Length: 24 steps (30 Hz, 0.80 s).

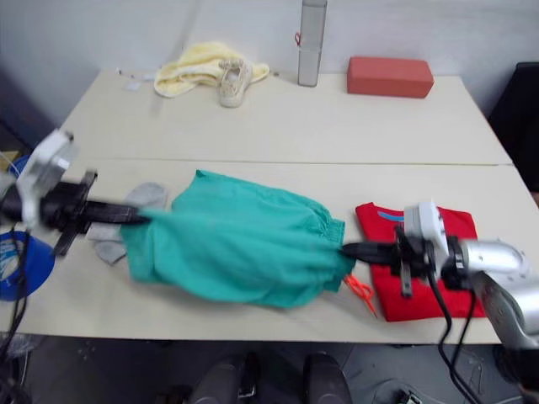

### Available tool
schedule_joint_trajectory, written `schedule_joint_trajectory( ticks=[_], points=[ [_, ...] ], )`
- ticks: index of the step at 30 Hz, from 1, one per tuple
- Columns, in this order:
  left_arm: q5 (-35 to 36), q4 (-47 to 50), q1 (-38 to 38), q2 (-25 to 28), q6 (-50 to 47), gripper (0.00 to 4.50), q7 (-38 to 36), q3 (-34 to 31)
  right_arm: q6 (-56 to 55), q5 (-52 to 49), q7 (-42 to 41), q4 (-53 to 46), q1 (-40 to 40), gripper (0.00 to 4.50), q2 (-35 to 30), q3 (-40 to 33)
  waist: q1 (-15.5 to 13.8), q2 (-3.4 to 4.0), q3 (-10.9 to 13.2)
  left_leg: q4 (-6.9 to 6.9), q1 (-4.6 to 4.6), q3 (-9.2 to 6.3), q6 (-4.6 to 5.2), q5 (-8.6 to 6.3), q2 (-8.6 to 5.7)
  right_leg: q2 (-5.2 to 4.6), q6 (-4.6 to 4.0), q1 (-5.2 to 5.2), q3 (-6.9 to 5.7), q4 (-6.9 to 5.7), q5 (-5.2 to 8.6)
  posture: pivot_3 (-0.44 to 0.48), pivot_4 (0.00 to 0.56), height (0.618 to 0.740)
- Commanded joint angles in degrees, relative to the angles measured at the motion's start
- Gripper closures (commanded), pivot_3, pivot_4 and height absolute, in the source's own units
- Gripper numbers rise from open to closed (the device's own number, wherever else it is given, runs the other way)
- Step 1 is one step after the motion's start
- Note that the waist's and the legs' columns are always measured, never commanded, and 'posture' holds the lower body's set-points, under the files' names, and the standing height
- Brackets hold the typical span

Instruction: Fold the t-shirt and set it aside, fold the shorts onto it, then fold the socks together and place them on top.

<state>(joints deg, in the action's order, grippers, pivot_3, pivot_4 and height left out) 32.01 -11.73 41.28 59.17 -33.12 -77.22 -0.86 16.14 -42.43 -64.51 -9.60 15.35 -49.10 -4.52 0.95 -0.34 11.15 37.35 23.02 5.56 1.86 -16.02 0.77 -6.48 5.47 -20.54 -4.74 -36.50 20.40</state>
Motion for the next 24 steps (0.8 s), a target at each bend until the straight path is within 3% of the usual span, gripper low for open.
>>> schedule_joint_trajectory(
  ticks=[1,5,7,11,24],
  points=[
    [-10.50,-14.17,7.81,-4.53,12.36,4.45,3.71,3.17,2.25,4.86,5.03,5.07,5.64,4.50,3.68,2.05,-0.04,-0.14,0.05,0.12,0.22,0.10,0.05,0.11,-0.03,0.00,0.10,-0.22,0.06,-0.35,-0.05,0.000,0.150,0.740],
    [-18.37,-32.77,18.24,-14.80,23.72,4.45,11.43,5.34,1.25,14.79,12.18,15.98,14.19,4.50,11.00,6.84,-0.14,-0.53,0.22,0.33,0.38,0.50,0.19,0.15,-0.04,0.01,0.23,-0.60,0.00,-0.65,-0.13,0.000,0.150,0.740],
    [-21.22,-38.08,20.69,-16.97,29.06,4.45,12.04,5.69,1.21,17.59,13.86,18.05,15.57,4.50,12.28,7.08,-0.20,-0.54,0.23,0.60,0.70,0.54,0.28,0.19,-0.04,-0.02,0.40,-0.87,0.01,-0.81,-0.22,0.000,0.150,0.740],
    [-25.72,-48.10,23.79,-22.69,38.81,4.45,20.39,5.42,2.77,20.90,17.19,19.32,15.85,4.50,13.16,6.46,-0.64,-0.55,0.23,0.79,1.18,0.53,0.36,0.18,-0.08,-0.09,0.46,-1.34,-0.04,-0.97,-0.25,0.000,0.150,0.740],
    [-28.96,-56.15,23.52,-26.65,45.78,4.45,22.76,2.33,6.45,22.29,19.81,13.24,11.18,4.50,11.05,2.63,-0.78,-0.57,0.24,0.87,1.19,0.53,0.39,0.17,-0.11,-0.08,0.49,-1.33,-0.13,-1.03,-0.27,0.000,0.150,0.740]
  ],
)
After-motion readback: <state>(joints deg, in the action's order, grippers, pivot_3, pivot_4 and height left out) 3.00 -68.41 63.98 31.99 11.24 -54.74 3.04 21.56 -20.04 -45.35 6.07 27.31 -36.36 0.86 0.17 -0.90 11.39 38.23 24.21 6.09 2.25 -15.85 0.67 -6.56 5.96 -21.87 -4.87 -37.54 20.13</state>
